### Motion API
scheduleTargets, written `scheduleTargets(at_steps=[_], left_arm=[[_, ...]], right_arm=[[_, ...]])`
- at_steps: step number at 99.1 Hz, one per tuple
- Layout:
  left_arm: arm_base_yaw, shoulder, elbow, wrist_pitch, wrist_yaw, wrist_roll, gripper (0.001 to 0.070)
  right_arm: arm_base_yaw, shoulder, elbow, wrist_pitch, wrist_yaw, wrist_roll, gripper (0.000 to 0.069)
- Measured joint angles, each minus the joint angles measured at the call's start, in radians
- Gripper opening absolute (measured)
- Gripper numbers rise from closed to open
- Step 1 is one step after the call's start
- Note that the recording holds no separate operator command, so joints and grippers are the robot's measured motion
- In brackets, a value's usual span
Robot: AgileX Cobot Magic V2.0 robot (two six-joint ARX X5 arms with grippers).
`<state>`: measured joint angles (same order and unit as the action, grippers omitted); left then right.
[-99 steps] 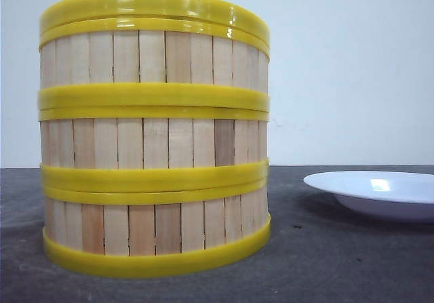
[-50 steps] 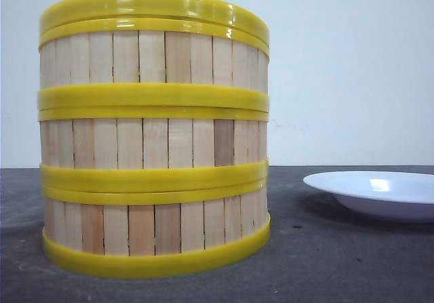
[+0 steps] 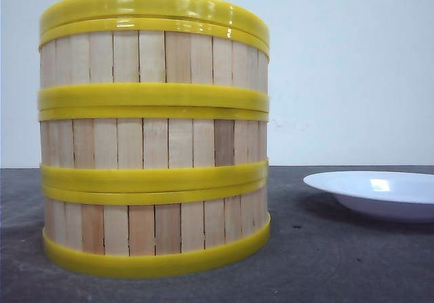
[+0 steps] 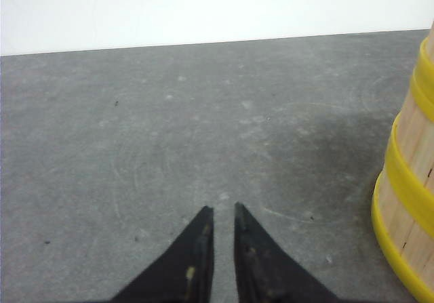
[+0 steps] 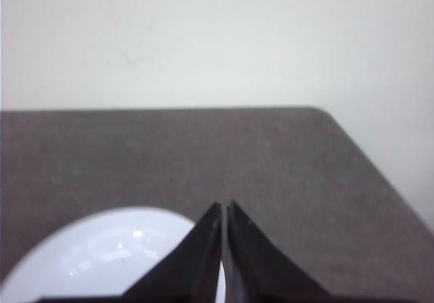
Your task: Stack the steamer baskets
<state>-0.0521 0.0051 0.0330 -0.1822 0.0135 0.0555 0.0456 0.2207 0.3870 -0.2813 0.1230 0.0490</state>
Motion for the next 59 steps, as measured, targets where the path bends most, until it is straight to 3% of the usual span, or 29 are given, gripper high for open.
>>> scheduleTargets(at_steps=[25, 59], left_arm=[[0.0, 0.0, 0.0, 0.0, 0.0, 0.0, 0.0028], [0.0, 0.0, 0.0, 0.0, 0.0, 0.0, 0.0028]], right_arm=[[-0.001, -0.182, -0.292, 0.054, -0.037, 0.045, 0.001], [-0.002, -0.215, -0.364, 0.097, -0.071, 0.063, 0.001]])
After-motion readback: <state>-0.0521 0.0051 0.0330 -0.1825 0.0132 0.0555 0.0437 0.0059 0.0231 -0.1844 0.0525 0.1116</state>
